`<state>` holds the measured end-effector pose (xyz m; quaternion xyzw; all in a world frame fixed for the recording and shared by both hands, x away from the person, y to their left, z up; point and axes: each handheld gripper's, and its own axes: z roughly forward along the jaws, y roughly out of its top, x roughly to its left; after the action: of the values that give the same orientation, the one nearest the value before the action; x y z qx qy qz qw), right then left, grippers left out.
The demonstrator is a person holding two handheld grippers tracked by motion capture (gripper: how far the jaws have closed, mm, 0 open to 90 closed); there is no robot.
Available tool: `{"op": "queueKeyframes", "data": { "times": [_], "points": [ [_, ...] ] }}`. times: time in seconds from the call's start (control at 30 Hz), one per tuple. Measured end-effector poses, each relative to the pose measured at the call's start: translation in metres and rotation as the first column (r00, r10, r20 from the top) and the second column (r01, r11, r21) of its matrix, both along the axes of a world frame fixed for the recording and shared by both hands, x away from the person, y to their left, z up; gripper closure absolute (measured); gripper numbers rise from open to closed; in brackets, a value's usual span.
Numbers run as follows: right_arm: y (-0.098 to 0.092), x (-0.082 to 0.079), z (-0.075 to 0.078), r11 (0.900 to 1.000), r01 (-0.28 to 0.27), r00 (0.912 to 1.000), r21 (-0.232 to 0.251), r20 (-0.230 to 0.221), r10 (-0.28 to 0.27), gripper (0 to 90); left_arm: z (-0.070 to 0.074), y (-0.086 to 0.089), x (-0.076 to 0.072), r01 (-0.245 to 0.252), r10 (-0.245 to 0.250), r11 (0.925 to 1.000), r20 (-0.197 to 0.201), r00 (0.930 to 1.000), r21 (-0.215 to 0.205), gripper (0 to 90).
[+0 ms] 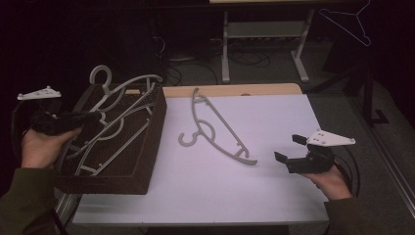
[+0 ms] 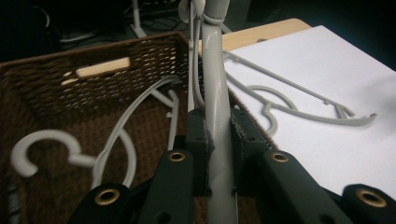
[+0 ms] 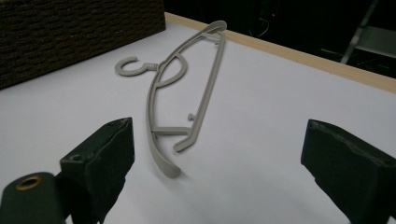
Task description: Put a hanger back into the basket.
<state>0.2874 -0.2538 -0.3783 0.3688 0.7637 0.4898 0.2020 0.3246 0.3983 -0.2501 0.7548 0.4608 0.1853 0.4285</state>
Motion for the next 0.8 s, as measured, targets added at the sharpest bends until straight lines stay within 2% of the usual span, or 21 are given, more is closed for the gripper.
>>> {"op": "queueKeyframes", "data": {
  "times": [0.23,0.3,0.47,0.53,0.67,0.73,0.8],
  "points": [
    [0.0,0.001,-0.001,1.0,0.004,1.0,-0.003,0.001,-0.004,8.9,-0.012,0.014,-0.003,-0.02,0.021,0.9997,-0.038,0.9991,0.016,79.7],
    [0.0,0.001,-0.001,1.0,0.006,0.9999,-0.001,-0.009,-0.006,8.9,-0.018,0.015,-0.001,-0.021,0.022,0.9996,-0.05,0.9985,0.021,79.6],
    [0.002,0.001,-0.001,1.0,0.003,1.0,-0.007,0.001,-0.003,8.9,-0.031,0.017,0.005,-0.021,0.023,0.9994,-0.08,0.9965,0.028,79.6],
    [0.002,0.001,-0.001,1.0,0.004,1.0,-0.005,-0.005,-0.004,8.9,-0.036,0.017,0.009,-0.016,0.019,0.9993,-0.096,0.9952,0.033,79.6],
    [0.0,0.001,-0.002,1.0,0.008,1.0,-0.008,-0.003,-0.008,8.9,-0.049,0.014,0.015,-0.012,0.014,0.9999,-0.123,0.9923,0.012,79.6],
    [0.0,0.001,-0.002,1.0,0.008,1.0,-0.009,0.0,-0.008,8.9,-0.054,0.014,0.018,0.012,-0.008,0.9995,-0.145,0.9894,0.028,79.6],
    [-0.001,0.001,-0.002,1.0,0.01,0.9999,-0.01,0.001,-0.01,8.9,-0.06,0.013,0.021,0.012,-0.007,0.9995,-0.166,0.9861,0.03,79.6]
  ]
}}
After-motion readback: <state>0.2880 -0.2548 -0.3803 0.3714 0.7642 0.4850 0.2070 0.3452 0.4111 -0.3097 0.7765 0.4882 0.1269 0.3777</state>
